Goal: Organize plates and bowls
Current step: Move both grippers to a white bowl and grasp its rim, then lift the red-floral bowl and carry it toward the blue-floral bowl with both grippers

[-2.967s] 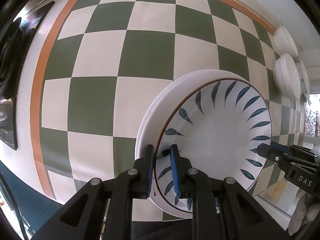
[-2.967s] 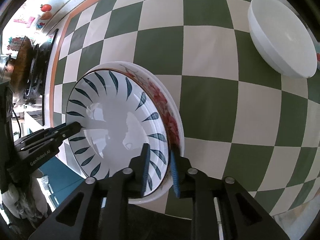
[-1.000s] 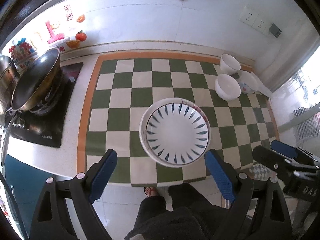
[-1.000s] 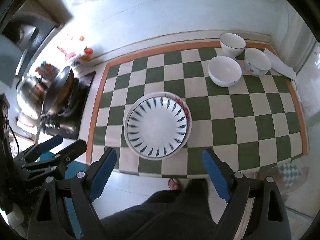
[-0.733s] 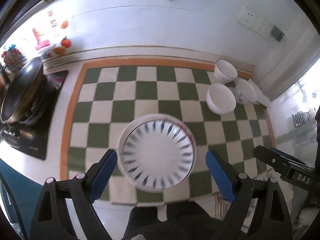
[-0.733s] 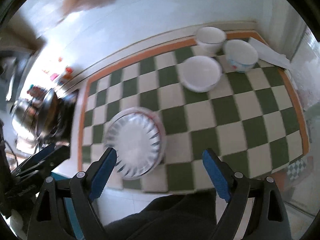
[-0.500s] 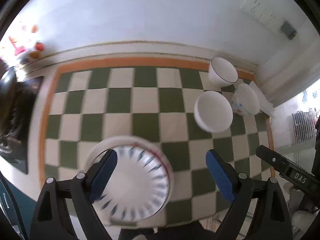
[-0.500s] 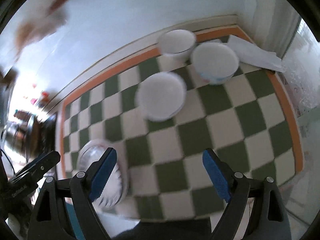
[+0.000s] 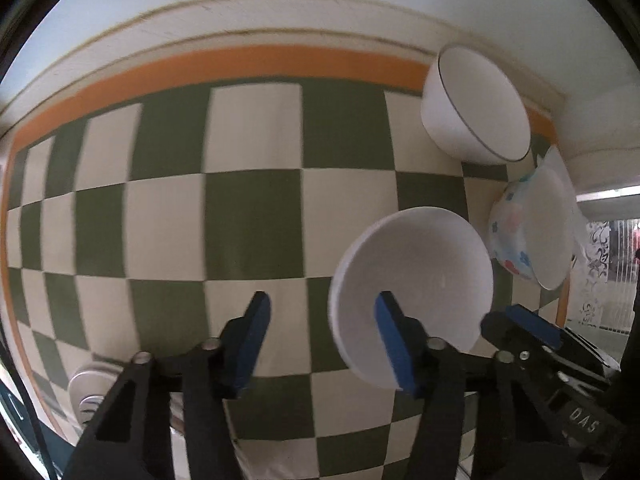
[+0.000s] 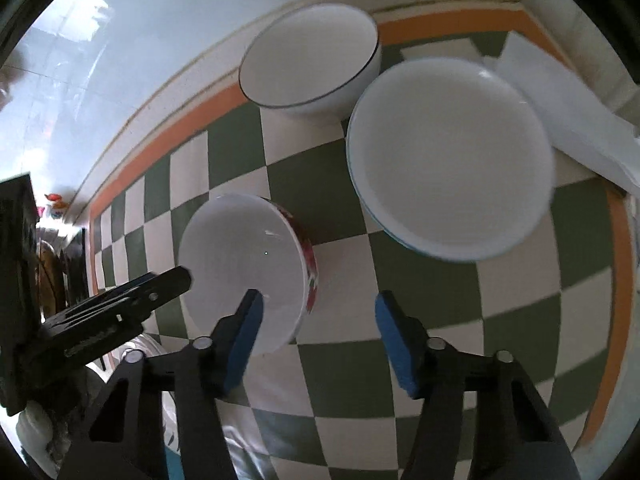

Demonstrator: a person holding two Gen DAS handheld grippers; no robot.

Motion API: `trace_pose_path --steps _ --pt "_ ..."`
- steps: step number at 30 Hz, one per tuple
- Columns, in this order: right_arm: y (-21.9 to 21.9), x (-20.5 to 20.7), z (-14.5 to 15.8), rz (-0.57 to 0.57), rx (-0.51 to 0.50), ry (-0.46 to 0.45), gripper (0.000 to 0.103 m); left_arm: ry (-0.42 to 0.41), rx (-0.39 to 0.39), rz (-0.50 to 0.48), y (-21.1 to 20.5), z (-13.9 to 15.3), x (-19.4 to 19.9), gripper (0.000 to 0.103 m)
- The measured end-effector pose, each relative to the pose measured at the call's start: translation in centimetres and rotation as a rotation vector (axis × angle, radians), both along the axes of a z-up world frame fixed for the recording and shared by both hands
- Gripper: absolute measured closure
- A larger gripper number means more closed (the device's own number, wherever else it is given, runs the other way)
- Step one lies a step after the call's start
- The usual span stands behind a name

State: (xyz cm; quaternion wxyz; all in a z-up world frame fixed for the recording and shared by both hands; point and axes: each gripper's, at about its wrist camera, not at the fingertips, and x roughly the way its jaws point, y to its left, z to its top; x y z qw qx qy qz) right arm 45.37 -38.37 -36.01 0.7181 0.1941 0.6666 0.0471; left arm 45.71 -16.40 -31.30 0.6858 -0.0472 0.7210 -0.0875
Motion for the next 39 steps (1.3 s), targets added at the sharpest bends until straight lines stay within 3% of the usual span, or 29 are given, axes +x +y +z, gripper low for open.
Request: trace_pose_path --steps 6,7,10,16,23,33,39 --pt "1.0 1.1 -2.2 0.047 0.008 0.043 0.07 0.018 0.009 -0.011 -1.0 -1.5 0.4 0.084" --pt "1.2 1.1 -2.4 0.053 0.001 0.047 0.08 0.021 0.007 -0.011 -1.1 -1.6 0.4 0.088" --pt "1.5 1.3 -2.8 0.051 0.023 0.041 0.093 0.02 0.006 -0.016 -1.1 -1.8 0.4 0.092" --pt "2.1 1.4 -2.5 0.054 0.015 0.035 0.093 0.019 -0.006 -0.005 -0.6 -1.9 -0.1 0.093" --pt "2.2 0.3 -0.8 0.055 0.027 0.031 0.094 0.006 -0.028 -0.023 -0.1 0.1 -2.7 0.093" --pt "2.6 -6.1 2.7 0.073 0.028 0.027 0.093 0.015 -0.076 -0.048 0.4 3.1 -8.6 0.093" --pt "2.2 -10.4 2.7 0.068 0.035 0.046 0.093 0.042 -0.07 -0.084 0.5 2.4 -11.6 0.093"
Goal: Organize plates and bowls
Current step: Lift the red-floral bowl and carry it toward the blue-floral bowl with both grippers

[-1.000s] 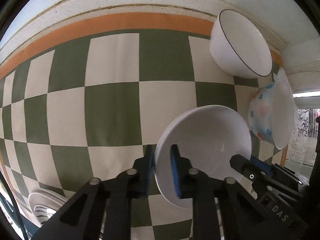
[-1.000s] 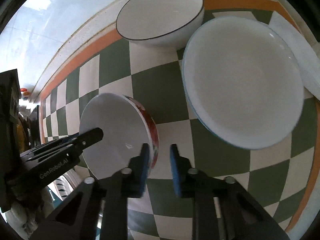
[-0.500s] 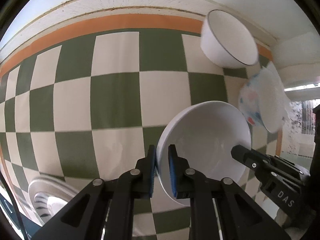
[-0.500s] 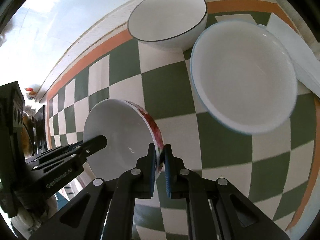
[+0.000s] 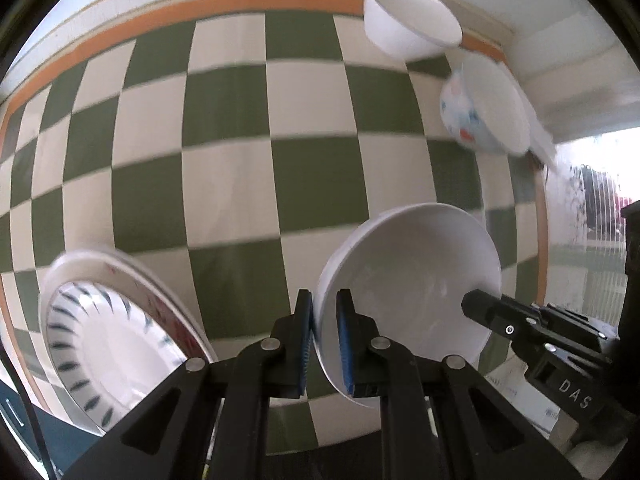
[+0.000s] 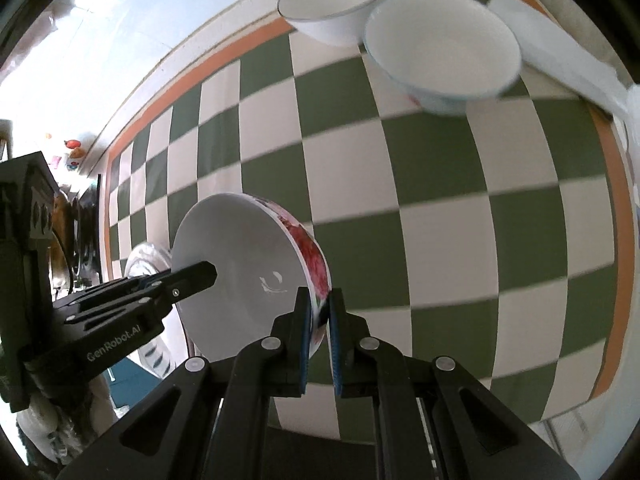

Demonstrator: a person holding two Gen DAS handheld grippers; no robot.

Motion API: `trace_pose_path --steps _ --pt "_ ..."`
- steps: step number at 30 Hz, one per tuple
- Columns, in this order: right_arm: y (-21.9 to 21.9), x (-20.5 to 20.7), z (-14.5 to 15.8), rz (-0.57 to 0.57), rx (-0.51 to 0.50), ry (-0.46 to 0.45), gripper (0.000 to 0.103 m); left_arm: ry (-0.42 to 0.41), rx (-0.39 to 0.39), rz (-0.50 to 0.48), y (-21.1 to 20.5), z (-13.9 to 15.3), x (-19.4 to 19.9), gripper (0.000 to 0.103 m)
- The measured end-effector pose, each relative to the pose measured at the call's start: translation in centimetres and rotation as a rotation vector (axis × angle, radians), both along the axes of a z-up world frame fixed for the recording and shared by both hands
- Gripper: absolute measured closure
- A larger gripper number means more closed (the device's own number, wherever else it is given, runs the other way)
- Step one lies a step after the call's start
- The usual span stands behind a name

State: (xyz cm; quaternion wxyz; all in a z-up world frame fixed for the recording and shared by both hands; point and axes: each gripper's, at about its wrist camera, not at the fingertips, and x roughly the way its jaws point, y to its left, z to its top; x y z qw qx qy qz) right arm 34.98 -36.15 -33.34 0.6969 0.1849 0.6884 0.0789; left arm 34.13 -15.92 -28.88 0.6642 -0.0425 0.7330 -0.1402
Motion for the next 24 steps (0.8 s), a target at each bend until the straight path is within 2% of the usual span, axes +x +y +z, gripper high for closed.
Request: trace_pose_path --steps 6,16,24 --pt "-0.1 -2.7 -1.9 0.001 0.003 0.036 0.093 0.034 0.019 -0.028 -0.2 -1.4 -2.6 0.093" --pt "-0.5 -4.4 -4.4 -0.016 -0.001 0.076 0.093 0.078 0.043 -0.061 -2.3 -4.3 -3.4 0.093" --pt "-0.6 -4.0 -4.8 -0.028 0.004 0.08 0.093 0.074 0.045 -0.067 -2.3 -4.2 -3.4 0.093"
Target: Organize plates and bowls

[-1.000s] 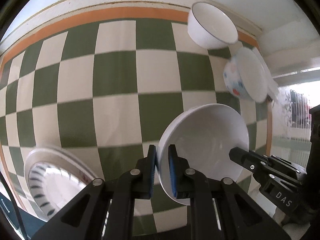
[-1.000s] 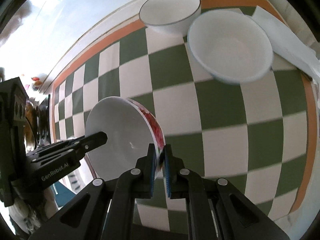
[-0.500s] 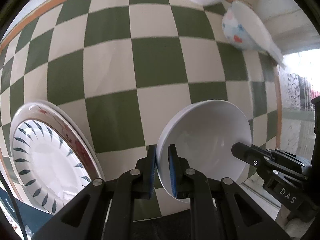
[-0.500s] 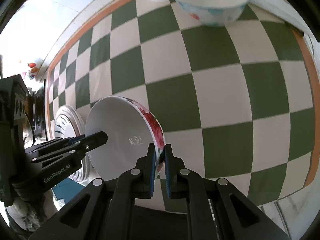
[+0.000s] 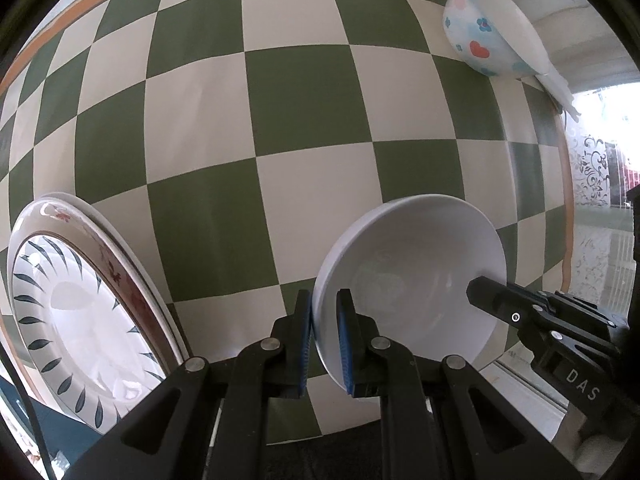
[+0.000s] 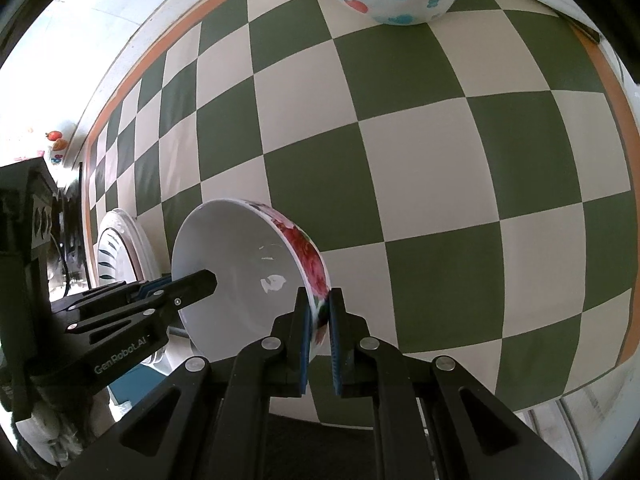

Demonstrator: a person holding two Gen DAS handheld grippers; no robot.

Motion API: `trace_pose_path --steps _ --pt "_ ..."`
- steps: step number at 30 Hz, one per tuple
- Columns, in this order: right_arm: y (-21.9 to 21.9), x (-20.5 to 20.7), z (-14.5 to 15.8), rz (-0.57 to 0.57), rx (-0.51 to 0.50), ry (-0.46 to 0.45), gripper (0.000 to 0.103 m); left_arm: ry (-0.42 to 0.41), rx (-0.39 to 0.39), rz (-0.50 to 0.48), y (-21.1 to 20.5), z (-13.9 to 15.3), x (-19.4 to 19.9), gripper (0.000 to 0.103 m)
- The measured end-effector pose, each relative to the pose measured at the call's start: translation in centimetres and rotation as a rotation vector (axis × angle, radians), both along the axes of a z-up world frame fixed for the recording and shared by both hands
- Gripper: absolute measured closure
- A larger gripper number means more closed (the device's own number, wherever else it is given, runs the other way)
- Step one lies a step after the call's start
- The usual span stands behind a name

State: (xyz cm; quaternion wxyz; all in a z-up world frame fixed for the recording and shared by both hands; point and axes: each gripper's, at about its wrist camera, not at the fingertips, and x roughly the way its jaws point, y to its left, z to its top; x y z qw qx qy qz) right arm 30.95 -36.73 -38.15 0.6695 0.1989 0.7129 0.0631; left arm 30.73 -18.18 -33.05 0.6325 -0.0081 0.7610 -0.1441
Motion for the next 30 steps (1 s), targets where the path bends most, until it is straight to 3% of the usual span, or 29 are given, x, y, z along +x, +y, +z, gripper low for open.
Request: trace_pose_path --steps 8,11,16,18,20,24,30 --pt "-0.5 0.4 -0.1 -0.011 0.02 0.02 0.091 -0.026 0.002 0.001 0.7 1.3 0.5 0.093" --pt "-1.2 0.6 0.5 -0.028 0.034 0.019 0.091 -0.043 -0.014 0.024 1.2 2.9 0.7 0.092" --pt "-3.9 1.4 4.2 -0.087 0.07 -0.044 0.089 -0.096 -0.073 0.068 1.5 7.4 2.2 0.091" --pt "-5.4 2.2 5.8 -0.118 0.078 -0.072 0.07 -0.118 -0.1 0.087 1.1 8.8 3.5 0.085" --pt "-7.2 3.4 7.2 -0.156 0.081 -0.108 0.057 -0.134 -0.122 0.096 0.4 9.7 5.2 0.081" --pt "-10.2 6.4 8.4 -0.201 0.047 -0.155 0.057 -0.134 -0.142 0.126 -1.8 9.7 9.2 0.081" --pt "-14.4 11.3 6.6 -0.264 -0.005 -0.157 0.057 -0.11 -0.147 0.112 -6.9 7.5 14.8 0.081"
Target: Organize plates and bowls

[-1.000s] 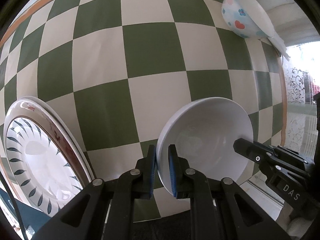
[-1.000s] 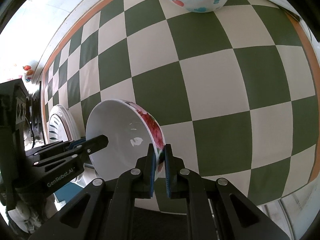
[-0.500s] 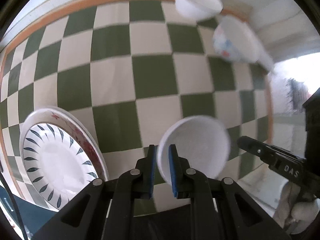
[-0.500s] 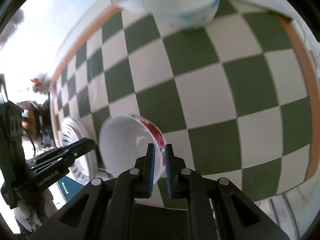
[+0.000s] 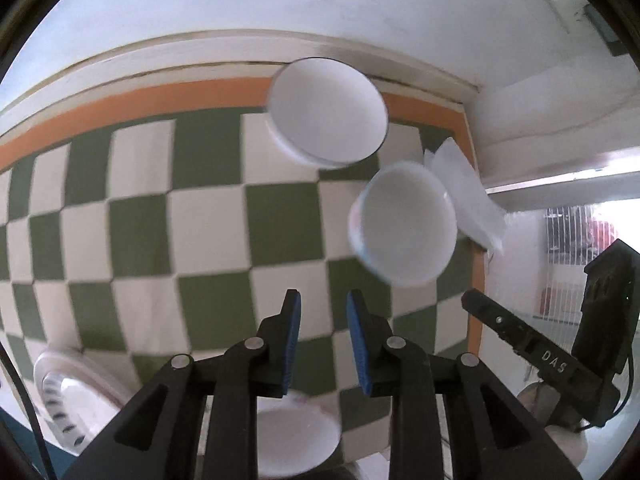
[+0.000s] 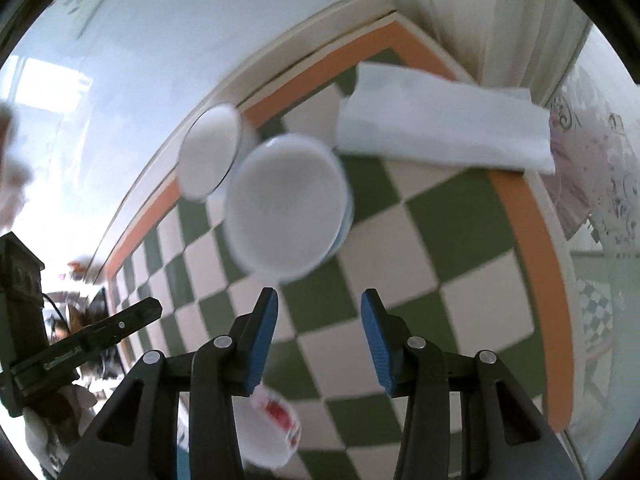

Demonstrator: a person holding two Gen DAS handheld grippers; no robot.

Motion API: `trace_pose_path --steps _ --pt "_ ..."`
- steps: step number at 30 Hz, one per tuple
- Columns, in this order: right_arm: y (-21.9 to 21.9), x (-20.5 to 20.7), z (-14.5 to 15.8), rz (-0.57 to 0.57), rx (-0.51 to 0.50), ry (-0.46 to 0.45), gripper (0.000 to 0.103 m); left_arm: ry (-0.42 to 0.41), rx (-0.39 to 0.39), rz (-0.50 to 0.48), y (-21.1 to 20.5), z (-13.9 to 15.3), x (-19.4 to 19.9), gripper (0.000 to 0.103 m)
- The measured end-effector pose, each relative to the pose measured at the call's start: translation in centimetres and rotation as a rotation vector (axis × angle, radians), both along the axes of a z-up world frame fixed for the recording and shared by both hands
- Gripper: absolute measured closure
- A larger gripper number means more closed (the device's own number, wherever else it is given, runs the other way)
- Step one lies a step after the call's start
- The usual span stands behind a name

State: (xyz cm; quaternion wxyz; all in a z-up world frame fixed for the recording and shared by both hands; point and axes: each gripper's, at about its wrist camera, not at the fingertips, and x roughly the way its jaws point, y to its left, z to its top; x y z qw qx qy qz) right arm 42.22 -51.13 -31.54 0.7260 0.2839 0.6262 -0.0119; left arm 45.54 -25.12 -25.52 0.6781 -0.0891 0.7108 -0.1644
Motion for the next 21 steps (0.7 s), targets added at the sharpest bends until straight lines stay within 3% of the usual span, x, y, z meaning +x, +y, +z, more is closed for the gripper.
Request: trace_pose_path --steps 7,16,20,21 --pt "-2.0 3.9 -2.3 -0.008 0.002 0.035 0.057 0.062 0.021 -0.041 -4.4 -3.6 3.6 0.081" --pt "-2.1 6.6 -5.7 0.024 -0.001 0.089 0.058 0.108 0.061 -0.085 -6.8 -7.3 4.9 0.082" --pt "-1.9 7.2 -6.6 0.033 -0.009 0.104 0.091 0.081 0.063 -0.096 -7.0 -7.5 4.8 0.09" --pt "-1.8 7.2 -6.7 0.035 -0.005 0.101 0.093 0.077 0.066 -0.101 -7.0 -7.4 4.8 0.09"
